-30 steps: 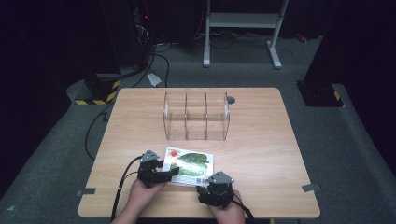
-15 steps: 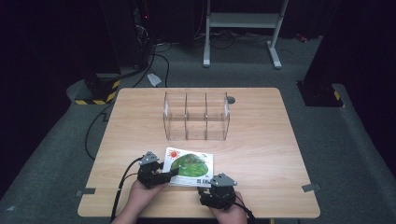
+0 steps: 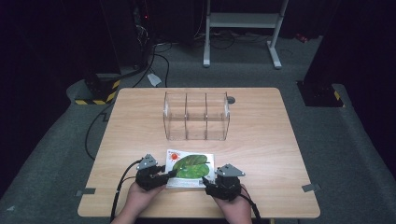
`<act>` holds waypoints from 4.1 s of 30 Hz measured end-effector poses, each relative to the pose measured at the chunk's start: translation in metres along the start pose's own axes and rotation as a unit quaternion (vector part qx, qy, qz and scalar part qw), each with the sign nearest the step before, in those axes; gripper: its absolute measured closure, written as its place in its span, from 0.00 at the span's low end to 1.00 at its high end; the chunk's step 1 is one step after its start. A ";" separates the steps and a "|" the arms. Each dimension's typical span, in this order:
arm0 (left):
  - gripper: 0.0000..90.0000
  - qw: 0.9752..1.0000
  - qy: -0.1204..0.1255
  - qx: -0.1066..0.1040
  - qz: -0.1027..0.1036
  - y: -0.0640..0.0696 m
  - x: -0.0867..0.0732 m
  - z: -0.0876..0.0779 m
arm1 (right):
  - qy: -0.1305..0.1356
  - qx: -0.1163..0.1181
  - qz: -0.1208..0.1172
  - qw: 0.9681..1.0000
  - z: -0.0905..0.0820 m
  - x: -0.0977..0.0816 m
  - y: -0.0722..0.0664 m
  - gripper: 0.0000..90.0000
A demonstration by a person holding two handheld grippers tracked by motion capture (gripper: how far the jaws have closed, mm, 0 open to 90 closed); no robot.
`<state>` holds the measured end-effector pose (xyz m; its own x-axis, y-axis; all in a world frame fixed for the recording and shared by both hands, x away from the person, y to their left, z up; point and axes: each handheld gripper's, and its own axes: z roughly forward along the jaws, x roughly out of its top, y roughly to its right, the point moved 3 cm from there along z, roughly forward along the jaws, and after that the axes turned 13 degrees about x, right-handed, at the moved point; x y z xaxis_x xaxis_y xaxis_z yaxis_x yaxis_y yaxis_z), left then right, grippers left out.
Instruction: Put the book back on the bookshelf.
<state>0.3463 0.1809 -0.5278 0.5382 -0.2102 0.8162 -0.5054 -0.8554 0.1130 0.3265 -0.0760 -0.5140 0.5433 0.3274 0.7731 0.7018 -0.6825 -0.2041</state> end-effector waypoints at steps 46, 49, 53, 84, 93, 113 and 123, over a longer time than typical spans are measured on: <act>0.75 0.982 0.125 0.000 0.139 0.022 0.004 -0.028 | 0.020 0.094 0.101 0.990 0.023 -0.007 0.026 0.17; 0.75 0.982 0.127 0.001 0.142 0.022 0.003 -0.029 | 0.019 0.100 0.104 0.989 0.025 -0.007 0.026 0.17; 0.76 0.980 0.132 0.000 0.146 0.023 0.003 -0.030 | 0.017 0.110 0.113 0.987 0.026 -0.006 0.027 0.16; 0.79 0.988 0.116 0.006 0.102 0.017 0.002 -0.026 | 0.068 0.075 0.083 0.991 0.007 -0.001 0.025 0.42; 0.80 0.990 0.103 0.015 0.094 0.016 -0.001 -0.021 | 0.104 0.049 0.054 0.992 -0.005 0.004 0.023 0.48; 0.81 0.990 0.089 0.029 0.102 0.015 -0.005 -0.012 | 0.118 0.026 0.030 0.992 -0.012 0.005 0.020 0.51; 0.80 0.991 0.074 0.031 0.106 0.016 -0.008 -0.009 | 0.120 0.021 0.020 0.992 -0.015 0.003 0.017 0.51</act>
<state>0.3281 0.1734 -0.5271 0.3172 -0.3212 0.8923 -0.5522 -0.8275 -0.1016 0.3332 -0.0961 -0.5059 0.4494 0.1315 0.8836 0.7030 -0.6623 -0.2590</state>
